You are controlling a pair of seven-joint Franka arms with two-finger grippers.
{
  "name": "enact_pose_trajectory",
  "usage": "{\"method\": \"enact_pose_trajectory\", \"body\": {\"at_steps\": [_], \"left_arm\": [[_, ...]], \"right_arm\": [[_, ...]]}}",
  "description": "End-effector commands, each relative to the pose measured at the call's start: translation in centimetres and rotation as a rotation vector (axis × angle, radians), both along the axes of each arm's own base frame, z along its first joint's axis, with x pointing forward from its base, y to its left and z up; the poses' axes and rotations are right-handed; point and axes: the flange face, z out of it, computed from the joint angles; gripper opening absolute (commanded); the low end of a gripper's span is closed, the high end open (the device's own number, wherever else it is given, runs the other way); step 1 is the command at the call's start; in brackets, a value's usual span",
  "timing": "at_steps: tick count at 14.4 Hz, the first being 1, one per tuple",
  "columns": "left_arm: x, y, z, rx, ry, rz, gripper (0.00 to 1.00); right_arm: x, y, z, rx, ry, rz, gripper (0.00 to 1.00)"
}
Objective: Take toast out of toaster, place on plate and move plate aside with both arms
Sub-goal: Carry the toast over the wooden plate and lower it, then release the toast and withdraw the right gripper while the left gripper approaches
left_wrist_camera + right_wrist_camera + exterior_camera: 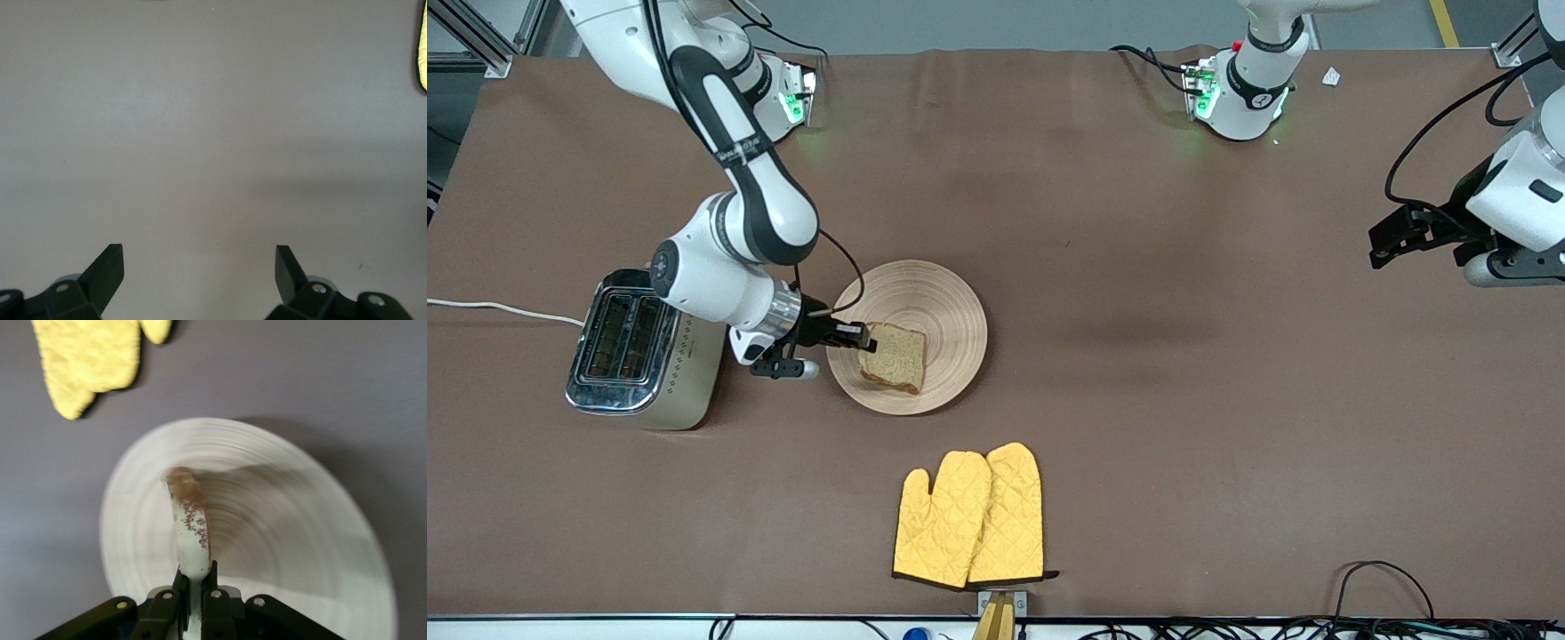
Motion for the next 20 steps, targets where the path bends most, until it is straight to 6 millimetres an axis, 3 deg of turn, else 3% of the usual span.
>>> {"method": "enact_pose_trajectory", "body": {"at_steps": [1,2,3,4,5,8,13,16,17,20], "left_arm": [[0.3,-0.4,0.2,0.006,0.002,-0.001,1.00],[0.4,-0.6,-0.1,0.005,0.007,-0.006,1.00],[0.5,-0.7,-0.5,0.003,0.015,-0.006,1.00],[0.6,-1.2,-0.8,0.003,0.020,-0.017,1.00],[0.6,-1.8,-1.1,0.003,0.024,-0.026,1.00],[1.2,-2.5,-3.0,-0.048,0.067,-0.033,1.00],[3.1,-3.0,-7.6,-0.177,0.141,-0.019,1.00],[4.5,-4.5,-10.3,-0.229,0.151,-0.021,1.00],[4.6,-5.1,-10.9,-0.257,0.163,-0.022,1.00],[5.4,-7.0,-12.9,-0.369,0.188,-0.015,1.00]], "right_arm": [[-1.7,-1.5,-1.5,-0.002,-0.008,0.044,0.17],[-1.9,-2.0,-2.0,-0.009,-0.007,0.050,0.44],[-2.4,-2.7,-2.7,-0.021,-0.002,0.050,0.90],[-2.9,-3.0,-3.0,-0.041,-0.016,0.036,1.00],[-4.0,-2.9,-3.7,-0.064,-0.019,0.031,1.00],[-5.5,-2.5,-1.9,-0.067,-0.043,0.038,1.00],[-6.6,-2.5,4.4,-0.030,-0.042,0.093,1.00],[-6.0,-2.4,9.8,-0.114,-0.013,0.079,1.00],[-5.4,-3.5,11.9,-0.153,-0.004,0.071,1.00],[-3.6,-10.2,18.1,-0.247,-0.036,0.034,1.00]]}}
